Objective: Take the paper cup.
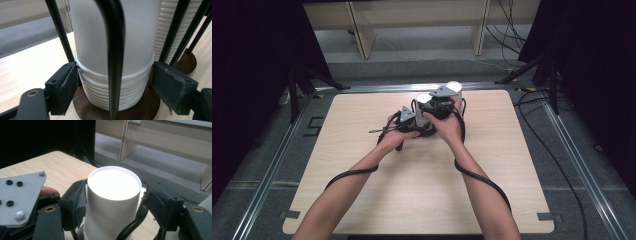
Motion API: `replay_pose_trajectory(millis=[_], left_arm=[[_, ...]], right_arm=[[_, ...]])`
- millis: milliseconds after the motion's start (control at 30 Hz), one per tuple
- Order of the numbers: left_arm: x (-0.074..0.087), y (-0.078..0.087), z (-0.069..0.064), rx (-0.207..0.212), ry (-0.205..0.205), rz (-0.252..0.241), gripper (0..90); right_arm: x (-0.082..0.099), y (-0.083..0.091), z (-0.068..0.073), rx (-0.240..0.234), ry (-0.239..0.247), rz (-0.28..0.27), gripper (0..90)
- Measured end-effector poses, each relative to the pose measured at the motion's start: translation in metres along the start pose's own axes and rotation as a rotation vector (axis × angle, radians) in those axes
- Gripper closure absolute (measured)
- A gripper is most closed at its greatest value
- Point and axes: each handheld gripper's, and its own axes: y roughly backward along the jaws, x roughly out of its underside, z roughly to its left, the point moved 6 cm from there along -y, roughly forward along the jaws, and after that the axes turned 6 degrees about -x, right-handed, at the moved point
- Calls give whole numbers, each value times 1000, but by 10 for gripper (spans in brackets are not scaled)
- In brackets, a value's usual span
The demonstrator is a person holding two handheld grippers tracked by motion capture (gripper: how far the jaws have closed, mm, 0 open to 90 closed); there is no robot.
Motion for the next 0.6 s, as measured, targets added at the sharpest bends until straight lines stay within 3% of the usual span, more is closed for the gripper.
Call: replay_pose_trajectory(millis=[100, 600], left_arm=[[1, 0, 0, -1, -12, 10, 217], [2, -2, 0, 5, -2, -8, 214]], right_arm=[[-1, -4, 0, 7, 20, 2, 350], [-2, -19, 1, 31, 10, 18, 337]])
